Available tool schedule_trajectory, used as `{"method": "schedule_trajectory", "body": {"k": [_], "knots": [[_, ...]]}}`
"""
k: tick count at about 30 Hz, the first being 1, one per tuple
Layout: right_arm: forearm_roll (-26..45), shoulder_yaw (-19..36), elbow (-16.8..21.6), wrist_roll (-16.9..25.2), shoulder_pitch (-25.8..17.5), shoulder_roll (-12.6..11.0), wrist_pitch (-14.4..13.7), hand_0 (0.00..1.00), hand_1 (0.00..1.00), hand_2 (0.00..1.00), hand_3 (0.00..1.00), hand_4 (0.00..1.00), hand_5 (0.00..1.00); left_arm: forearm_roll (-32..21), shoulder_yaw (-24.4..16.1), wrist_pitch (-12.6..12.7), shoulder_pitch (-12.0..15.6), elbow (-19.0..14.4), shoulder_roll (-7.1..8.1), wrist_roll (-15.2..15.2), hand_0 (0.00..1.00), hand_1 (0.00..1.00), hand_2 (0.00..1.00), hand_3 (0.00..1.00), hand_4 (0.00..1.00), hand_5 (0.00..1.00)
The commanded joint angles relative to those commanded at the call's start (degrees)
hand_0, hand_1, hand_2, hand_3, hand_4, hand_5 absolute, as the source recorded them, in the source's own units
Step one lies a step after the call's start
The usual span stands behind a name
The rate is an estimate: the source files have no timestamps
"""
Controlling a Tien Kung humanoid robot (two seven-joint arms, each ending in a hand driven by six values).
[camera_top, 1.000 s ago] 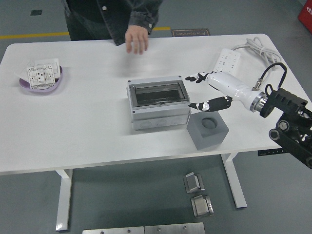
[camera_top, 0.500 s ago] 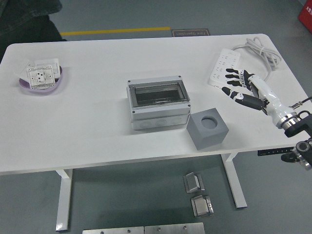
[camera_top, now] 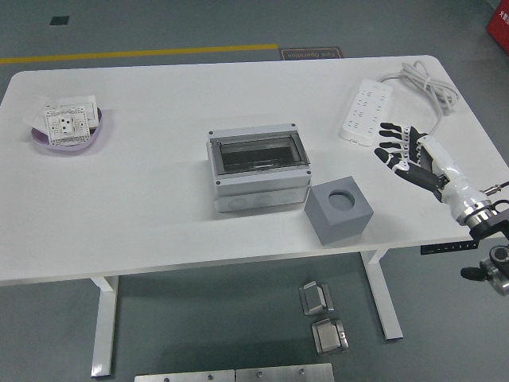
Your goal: Pick up the cylinder from the cube,place it in the box,flap close box
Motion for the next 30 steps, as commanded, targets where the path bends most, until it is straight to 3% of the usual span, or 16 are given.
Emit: {"method": "schedule_trajectory", "body": {"k": [3,4,5,10,12,16,17,22,23,28,29,30], "knots": [[6.2,-2.0,0.8,-0.6,-0.3,0.2,3.0,0.562,0.723,0.898,0.981,0.909,0.513,-0.4,0.3,0.0,0.0,0.0,0.06,-0.1,0.685,0.653,0.542,0.604,0.624,0.274],[8.5,-2.5,1.2,-0.5,-0.4,0.4,3.6,0.725,0.736,0.873,0.951,0.93,0.573,-0.5,0.4,0.0,0.0,0.1,0.08,-0.2,0.685,0.652,0.542,0.604,0.626,0.278],[10.4,-2.8,1.6,-0.3,-0.5,0.5,4.0,0.725,0.736,0.873,0.951,0.93,0.573,-0.1,0.0,0.0,-0.1,0.1,0.08,-0.1,0.685,0.652,0.542,0.604,0.626,0.278],[17.7,-3.0,3.1,1.9,-0.6,1.0,3.6,0.725,0.736,0.873,0.951,0.93,0.573,2.1,-2.3,0.0,-0.1,0.1,-0.01,0.2,0.685,0.652,0.542,0.604,0.626,0.278],[19.1,-2.8,3.3,2.5,-0.5,1.0,3.5,0.782,0.778,0.877,0.957,0.918,0.605,2.3,-2.6,0.0,-0.2,0.1,-0.08,0.3,0.685,0.652,0.542,0.604,0.629,0.282],[20.0,-2.1,3.3,2.5,-0.4,0.7,4.3,0.782,0.778,0.877,0.957,0.918,0.605,2.2,-2.6,-0.1,-0.3,0.1,-0.24,0.3,0.685,0.652,0.542,0.604,0.629,0.282],[20.0,-2.0,3.2,2.4,-0.4,0.7,4.6,0.799,0.776,0.843,0.893,0.913,0.664,2.2,-2.6,-0.1,-0.3,0.1,-0.27,0.3,0.685,0.652,0.542,0.605,0.63,0.283],[19.2,-1.6,2.5,0.7,-0.2,0.7,6.9,0.799,0.776,0.843,0.893,0.913,0.664,2.8,-3.3,-0.1,-0.3,0.1,-0.4,0.5,0.685,0.652,0.542,0.605,0.63,0.283],[19.5,-1.7,2.4,0.7,-0.1,0.7,7.2,0.884,0.768,0.797,0.851,0.926,0.764,3.0,-3.6,-0.1,-0.2,0.1,-0.41,0.5,0.685,0.652,0.543,0.605,0.631,0.286],[17.5,-1.2,2.3,1.0,0.5,0.8,6.0,0.884,0.768,0.797,0.851,0.926,0.764,3.7,-4.2,-0.1,-0.2,0.1,-0.45,0.6,0.685,0.652,0.543,0.605,0.631,0.286],[16.7,-1.0,2.3,1.1,0.6,0.8,5.6,0.998,0.977,0.921,0.775,0.925,0.79,3.6,-4.2,-0.1,-0.2,0.1,-0.45,0.6,0.685,0.652,0.542,0.605,0.631,0.287],[15.9,-0.8,2.4,1.0,0.6,0.8,5.3,0.998,0.977,0.921,0.775,0.925,0.79,3.6,-4.2,-0.1,-0.2,0.1,-0.45,0.6,0.685,0.652,0.542,0.605,0.631,0.287]]}}
